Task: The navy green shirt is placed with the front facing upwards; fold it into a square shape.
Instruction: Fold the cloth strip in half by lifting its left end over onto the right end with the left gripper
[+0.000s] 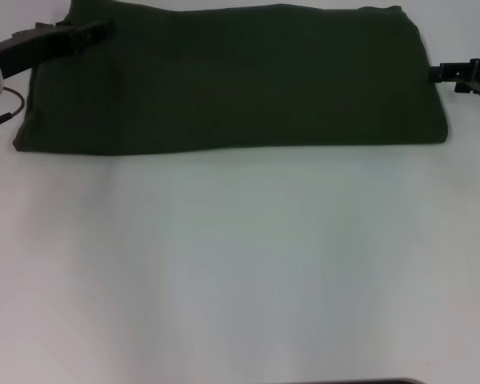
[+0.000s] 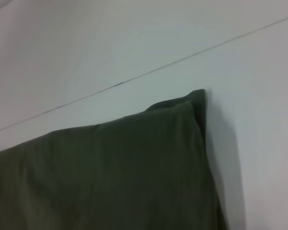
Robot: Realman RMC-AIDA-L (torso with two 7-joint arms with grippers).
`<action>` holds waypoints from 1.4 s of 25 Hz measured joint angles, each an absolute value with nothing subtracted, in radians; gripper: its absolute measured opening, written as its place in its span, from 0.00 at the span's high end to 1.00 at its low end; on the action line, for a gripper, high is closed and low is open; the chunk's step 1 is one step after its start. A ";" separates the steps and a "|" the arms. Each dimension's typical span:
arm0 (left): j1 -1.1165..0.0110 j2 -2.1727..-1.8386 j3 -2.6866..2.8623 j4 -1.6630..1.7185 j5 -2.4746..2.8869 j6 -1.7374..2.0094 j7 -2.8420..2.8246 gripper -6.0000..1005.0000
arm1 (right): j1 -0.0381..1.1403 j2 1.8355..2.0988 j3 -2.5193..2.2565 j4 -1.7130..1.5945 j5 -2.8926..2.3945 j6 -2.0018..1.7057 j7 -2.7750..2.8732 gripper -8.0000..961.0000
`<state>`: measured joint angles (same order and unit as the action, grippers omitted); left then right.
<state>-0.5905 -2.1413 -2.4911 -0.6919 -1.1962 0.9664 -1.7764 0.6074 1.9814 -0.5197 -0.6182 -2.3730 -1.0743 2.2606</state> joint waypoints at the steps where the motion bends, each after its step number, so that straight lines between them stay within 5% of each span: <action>1: -0.590 -2.141 -2.493 -0.692 -1.196 0.966 -1.776 0.12 | 0.609 1.982 -0.520 -0.615 -2.373 -1.065 2.259 0.27; 35: -0.594 -2.140 -2.490 -0.696 -1.201 0.929 -1.775 0.12 | 0.641 2.011 -0.532 -0.564 -2.373 -0.964 2.244 0.27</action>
